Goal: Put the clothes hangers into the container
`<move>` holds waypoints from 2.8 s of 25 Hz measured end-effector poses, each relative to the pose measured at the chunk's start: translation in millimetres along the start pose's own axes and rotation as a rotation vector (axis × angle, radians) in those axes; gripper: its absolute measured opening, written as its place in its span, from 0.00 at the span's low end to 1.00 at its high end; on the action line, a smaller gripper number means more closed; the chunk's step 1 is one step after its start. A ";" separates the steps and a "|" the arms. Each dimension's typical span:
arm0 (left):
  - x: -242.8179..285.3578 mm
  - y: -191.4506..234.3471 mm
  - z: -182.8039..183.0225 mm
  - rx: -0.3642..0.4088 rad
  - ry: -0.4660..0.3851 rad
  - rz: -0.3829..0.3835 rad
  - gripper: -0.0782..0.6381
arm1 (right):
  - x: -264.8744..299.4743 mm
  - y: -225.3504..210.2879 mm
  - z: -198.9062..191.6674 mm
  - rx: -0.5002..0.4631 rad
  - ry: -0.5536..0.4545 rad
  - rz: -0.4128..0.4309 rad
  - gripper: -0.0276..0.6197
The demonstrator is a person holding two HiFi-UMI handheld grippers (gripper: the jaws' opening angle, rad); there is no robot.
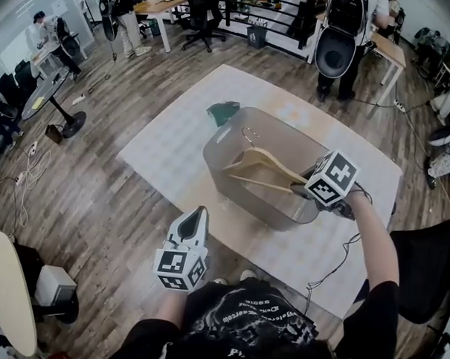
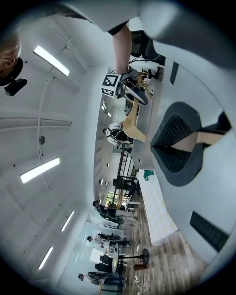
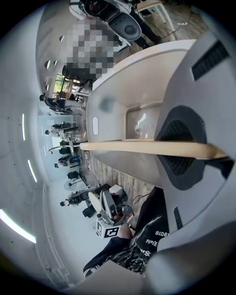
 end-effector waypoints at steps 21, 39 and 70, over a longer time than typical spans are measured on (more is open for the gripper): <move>21.8 3.1 -5.9 -0.019 0.019 0.039 0.14 | 38.8 -35.2 17.9 -0.040 0.106 0.229 0.06; 62.4 -10.2 -1.2 -0.020 0.034 -0.023 0.14 | 39.7 -96.8 22.4 0.056 0.096 0.277 0.06; 73.2 2.2 -1.8 -0.021 0.039 -0.023 0.14 | 67.0 -129.5 24.7 -0.038 0.291 0.024 0.20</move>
Point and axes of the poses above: the fingertips, and each gripper's own axes: x forward along the fingers, y to its left, z out of its top, the point moved 5 cm from there along -x, backward along the fingers, and after that the axes turned 1 degree about x, right-handed, at the moved point
